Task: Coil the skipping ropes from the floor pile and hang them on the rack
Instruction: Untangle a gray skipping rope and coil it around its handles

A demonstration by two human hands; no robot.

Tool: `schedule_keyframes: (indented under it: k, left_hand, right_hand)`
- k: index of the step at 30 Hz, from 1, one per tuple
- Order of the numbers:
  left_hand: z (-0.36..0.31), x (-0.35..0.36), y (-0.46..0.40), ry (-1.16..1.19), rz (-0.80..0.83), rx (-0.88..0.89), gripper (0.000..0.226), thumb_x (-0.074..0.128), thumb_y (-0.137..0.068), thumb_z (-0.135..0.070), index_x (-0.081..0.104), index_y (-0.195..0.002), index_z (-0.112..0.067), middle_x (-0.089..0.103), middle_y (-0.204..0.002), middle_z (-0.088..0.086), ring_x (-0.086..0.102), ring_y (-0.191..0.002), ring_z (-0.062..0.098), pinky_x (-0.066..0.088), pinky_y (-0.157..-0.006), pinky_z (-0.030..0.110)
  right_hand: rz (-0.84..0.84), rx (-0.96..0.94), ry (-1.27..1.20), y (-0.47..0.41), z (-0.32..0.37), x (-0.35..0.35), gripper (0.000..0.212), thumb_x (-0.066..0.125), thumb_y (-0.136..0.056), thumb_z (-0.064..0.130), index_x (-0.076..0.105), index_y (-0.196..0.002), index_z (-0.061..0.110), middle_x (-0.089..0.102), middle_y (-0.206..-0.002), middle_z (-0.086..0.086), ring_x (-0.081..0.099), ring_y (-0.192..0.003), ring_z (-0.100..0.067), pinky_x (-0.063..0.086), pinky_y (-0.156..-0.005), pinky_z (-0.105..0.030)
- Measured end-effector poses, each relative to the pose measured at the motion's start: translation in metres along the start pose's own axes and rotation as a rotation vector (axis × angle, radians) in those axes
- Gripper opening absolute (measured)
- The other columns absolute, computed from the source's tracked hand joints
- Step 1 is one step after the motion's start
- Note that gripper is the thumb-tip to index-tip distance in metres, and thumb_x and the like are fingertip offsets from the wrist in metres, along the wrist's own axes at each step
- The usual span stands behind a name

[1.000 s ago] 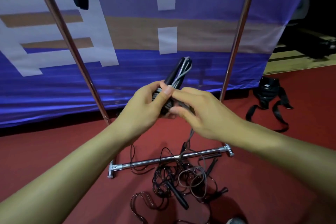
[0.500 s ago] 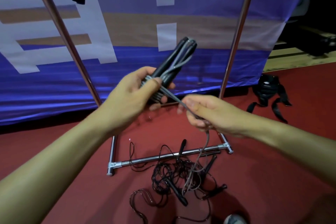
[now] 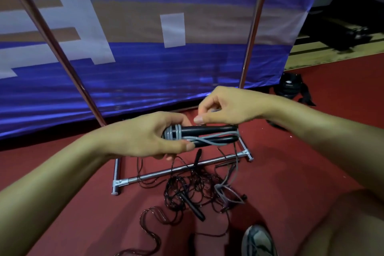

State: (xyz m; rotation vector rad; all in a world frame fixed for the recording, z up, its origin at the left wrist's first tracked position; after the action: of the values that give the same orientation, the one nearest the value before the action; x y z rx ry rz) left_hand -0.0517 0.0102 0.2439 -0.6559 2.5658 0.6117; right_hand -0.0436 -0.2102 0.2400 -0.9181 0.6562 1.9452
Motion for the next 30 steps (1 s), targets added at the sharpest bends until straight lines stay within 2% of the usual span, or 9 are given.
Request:
schedule_keyframes:
  k: [2,5,9,13,17,20,24,27,30]
  left_hand:
    - [0.003,-0.001,-0.006,-0.135,-0.043,-0.020,0.029,0.075,-0.091,-0.040,0.060,-0.109,-0.023,0.071,-0.078,0.011,0.058,-0.060,0.023,0.050,-0.057,0.037]
    - [0.008,-0.001,-0.013,-0.215,-0.132,-0.048,0.044,0.078,-0.087,-0.044,0.043,-0.110,-0.033,0.071,-0.078,0.015,0.059,-0.057,0.020,0.052,-0.057,0.042]
    - [0.012,-0.004,-0.013,-0.163,-0.157,-0.087,0.043,0.075,-0.090,-0.042,0.046,-0.120,-0.031,0.067,-0.065,0.003,0.056,-0.053,0.012,0.050,-0.055,0.031]
    - [0.014,-0.008,-0.014,-0.127,-0.230,-0.057,0.025,0.069,-0.097,-0.031,0.061,-0.115,-0.015,0.068,-0.071,0.004,0.066,-0.061,0.014,0.056,-0.063,0.028]
    - [0.014,-0.010,-0.010,0.247,-0.308,-0.051,0.025,0.067,-0.098,-0.012,0.058,-0.117,0.000,0.074,-0.082,0.001,0.070,-0.075,0.011,0.059,-0.067,0.024]
    - [0.011,-0.009,-0.002,0.270,-0.277,-0.041,0.036,0.064,-0.097,-0.031,0.060,-0.119,-0.003,0.075,-0.087,-0.008,0.064,-0.079,0.009,0.055,-0.069,0.024]
    - [0.005,-0.004,-0.002,0.254,-0.395,-0.070,0.068,0.046,-0.089,-0.064,0.060,-0.117,-0.003,0.070,-0.083,0.003,0.061,-0.075,0.014,0.053,-0.067,0.027]
    - [0.003,-0.003,-0.007,0.347,-0.485,-0.062,0.060,0.039,-0.099,-0.061,0.061,-0.106,-0.005,0.063,-0.074,0.006,0.057,-0.067,0.013,0.048,-0.058,0.025]
    - [0.003,-0.005,-0.007,0.438,-0.471,-0.029,0.063,0.042,-0.103,-0.056,0.060,-0.115,0.004,0.062,-0.078,0.008,0.056,-0.069,0.014,0.045,-0.055,0.023]
  right_hand:
    - [-0.091,-0.049,0.144,-0.002,0.007,0.001,0.027,0.066,-0.095,0.051,0.076,-0.083,0.029,0.066,-0.067,0.008,0.057,-0.062,-0.009,0.046,-0.063,-0.030]
    - [-0.196,-0.085,0.246,0.001,0.023,-0.003,0.020,0.068,-0.095,0.045,0.075,-0.084,0.030,0.061,-0.061,0.023,0.059,-0.067,0.002,0.038,-0.061,-0.014]
    - [-0.262,-0.095,0.316,0.006,0.040,0.000,0.023,0.065,-0.096,0.048,0.077,-0.090,0.029,0.062,-0.062,0.016,0.058,-0.064,0.003,0.047,-0.062,-0.029]
    - [-0.226,0.015,0.187,0.011,0.044,-0.003,0.027,0.056,-0.102,0.041,0.077,-0.086,0.037,0.071,-0.067,0.018,0.058,-0.052,-0.004,0.047,-0.058,-0.027]
    - [-0.186,0.062,-0.189,0.015,0.035,0.004,0.031,0.059,-0.104,0.027,0.069,-0.129,0.042,0.072,-0.079,0.013,0.057,-0.055,-0.002,0.049,-0.054,-0.035]
    - [-0.166,0.054,-0.298,0.018,0.033,0.008,0.032,0.061,-0.103,0.024,0.068,-0.131,0.037,0.071,-0.079,0.008,0.055,-0.059,-0.004,0.046,-0.056,-0.036]
    - [-0.117,0.014,-0.350,0.021,0.036,0.016,0.032,0.061,-0.103,0.021,0.067,-0.132,0.033,0.075,-0.084,0.009,0.059,-0.064,-0.003,0.048,-0.059,-0.022]
    - [-0.100,-0.029,-0.355,0.020,0.042,0.020,0.038,0.057,-0.105,0.015,0.060,-0.140,0.031,0.077,-0.091,0.007,0.064,-0.068,-0.005,0.051,-0.060,-0.020]
    - [-0.169,-0.074,-0.329,0.020,0.043,0.023,0.042,0.058,-0.104,0.012,0.057,-0.139,0.037,0.078,-0.096,0.010,0.071,-0.077,-0.005,0.055,-0.064,-0.021]
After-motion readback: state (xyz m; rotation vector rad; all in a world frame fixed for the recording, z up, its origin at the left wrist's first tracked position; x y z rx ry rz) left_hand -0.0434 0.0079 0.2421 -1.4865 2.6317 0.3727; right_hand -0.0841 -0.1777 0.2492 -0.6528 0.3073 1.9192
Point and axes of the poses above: each hand's wrist, its own y-axis away from the middle knuckle, its own x-axis out of the palm, z = x × y, the point moved 2 cm from there along -y, towards the middle knuckle
